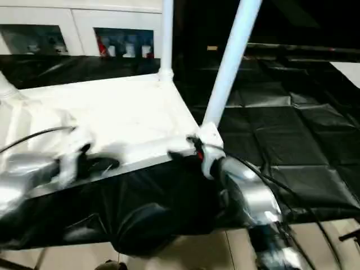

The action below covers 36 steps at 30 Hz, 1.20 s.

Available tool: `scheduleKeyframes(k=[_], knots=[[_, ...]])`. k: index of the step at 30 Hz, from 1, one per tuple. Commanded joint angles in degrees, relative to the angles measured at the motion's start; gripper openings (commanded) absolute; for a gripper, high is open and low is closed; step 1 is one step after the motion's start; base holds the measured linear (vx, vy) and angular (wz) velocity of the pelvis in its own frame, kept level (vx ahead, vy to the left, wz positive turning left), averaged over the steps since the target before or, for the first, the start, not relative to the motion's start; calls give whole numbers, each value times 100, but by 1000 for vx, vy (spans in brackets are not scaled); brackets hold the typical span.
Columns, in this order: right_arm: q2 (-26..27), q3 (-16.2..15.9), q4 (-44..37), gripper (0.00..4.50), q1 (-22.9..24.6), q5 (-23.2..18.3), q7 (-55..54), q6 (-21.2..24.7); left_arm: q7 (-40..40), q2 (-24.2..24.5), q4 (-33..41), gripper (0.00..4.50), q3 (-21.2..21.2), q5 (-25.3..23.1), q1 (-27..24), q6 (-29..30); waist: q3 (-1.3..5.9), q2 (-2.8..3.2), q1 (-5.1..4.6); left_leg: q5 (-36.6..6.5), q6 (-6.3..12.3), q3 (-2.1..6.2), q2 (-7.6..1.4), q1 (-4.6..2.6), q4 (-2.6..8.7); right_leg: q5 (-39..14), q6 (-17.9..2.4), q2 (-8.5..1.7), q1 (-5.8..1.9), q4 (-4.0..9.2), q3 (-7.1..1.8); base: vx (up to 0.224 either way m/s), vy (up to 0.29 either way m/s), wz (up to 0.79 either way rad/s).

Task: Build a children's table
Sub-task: Rotate table base

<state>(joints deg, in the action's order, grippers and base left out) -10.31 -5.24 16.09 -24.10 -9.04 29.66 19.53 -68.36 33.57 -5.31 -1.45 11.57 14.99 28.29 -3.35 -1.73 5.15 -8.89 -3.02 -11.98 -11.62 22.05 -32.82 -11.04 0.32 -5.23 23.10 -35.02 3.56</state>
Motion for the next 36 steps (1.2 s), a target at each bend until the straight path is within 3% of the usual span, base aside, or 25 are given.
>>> scheduleKeyframes(k=[1,4,5,6,8,15,18,20,21,22,26,30,33,36], knots=[[58,309,346,387,-149,63,-451,-152,108,73,288,139,88,-39,-153,188,340,116,-45,-1745,-374,111,-190,-214,445,-1187,-1094,-260,-153,402,-274,0,0,0],[140,463,556,387,-250,33,-690,-207,210,114,415,161,132,-100,-291,259,348,124,-57,-1773,-435,114,-186,-223,441,-1063,-1050,-248,-146,387,-282,0,0,0],[190,640,822,387,-368,23,-1014,-293,302,155,572,175,209,-114,-472,366,358,158,-51,-1757,-443,124,-177,-217,439,-1029,-1045,-245,-162,375,-275,0,0,0],[219,794,1073,387,-475,13,-1291,-386,444,208,713,187,270,-157,-640,464,363,128,-71,-1690,-454,120,-178,-208,440,-921,-1061,-240,-170,368,-272,0,0,0],[242,989,1471,387,-643,-22,-1624,-607,742,354,866,208,289,-254,-871,566,367,138,-53,-1637,-429,92,-168,-243,410,-829,-1059,-217,-147,364,-273,0,0,0],[43,1214,2222,387,-956,17,-1946,-1082,1406,431,393,262,198,-814,-954,295,362,132,-46,-1861,-442,113,-149,-234,408,-1162,-886,-212,-149,389,-277,0,0,0],[-276,1433,2713,387,-1179,17,-2090,-1321,1600,400,253,282,180,-918,-861,53,363,159,-21,-2040,-502,102,-154,-293,393,-1223,-899,-200,-103,406,-278,0,0,0],[-440,1525,3007,387,-1321,19,-2128,-1477,1687,364,295,288,195,-868,-846,33,374,148,1,-1967,-510,101,-147,-269,379,-1069,-938,-193,-123,376,-277,0,0,0],[-562,1560,3204,387,-1412,26,-2133,-1584,1729,325,316,300,205,-824,-836,-40,378,193,4,-1973,-520,104,-143,-268,373,-1039,-943,-194,-118,360,-278,0,0,0],[-562,1560,3204,387,-1412,26,-2133,-1584,1729,325,316,309,205,-824,-836,-40,371,160,-14,-2024,-505,106,-139,-244,373,-1059,-959,-184,-137,369,-271,0,0,0],[-1030,1562,3873,387,-1666,44,-1974,-1955,1829,189,286,332,369,-666,-841,-472,415,160,17,-1616,-365,109,-119,-172,315,-619,-1035,-190,-205,314,-256,0,0,0],[-1119,1503,3956,387,-1628,71,-1599,-2071,1783,94,322,356,705,-301,-944,-774,421,128,-35,-1379,-170,98,-103,-117,283,-331,-1154,-190,-243,285,-247,0,0,0],[-988,1273,3459,387,-1180,121,-1210,-2180,1961,-119,377,380,1160,74,-1015,-1009,411,124,-67,-1401,-82,96,-120,-101,277,-483,-1223,-203,-249,304,-253,0,0,0],[-880,1094,2956,387,-801,84,-936,-2157,2139,-190,274,397,1357,140,-1022,-1200,400,135,-79,-1549,-64,113,-144,-118,296,-694,-1178,-191,-234,341,-255,0,0,0]])
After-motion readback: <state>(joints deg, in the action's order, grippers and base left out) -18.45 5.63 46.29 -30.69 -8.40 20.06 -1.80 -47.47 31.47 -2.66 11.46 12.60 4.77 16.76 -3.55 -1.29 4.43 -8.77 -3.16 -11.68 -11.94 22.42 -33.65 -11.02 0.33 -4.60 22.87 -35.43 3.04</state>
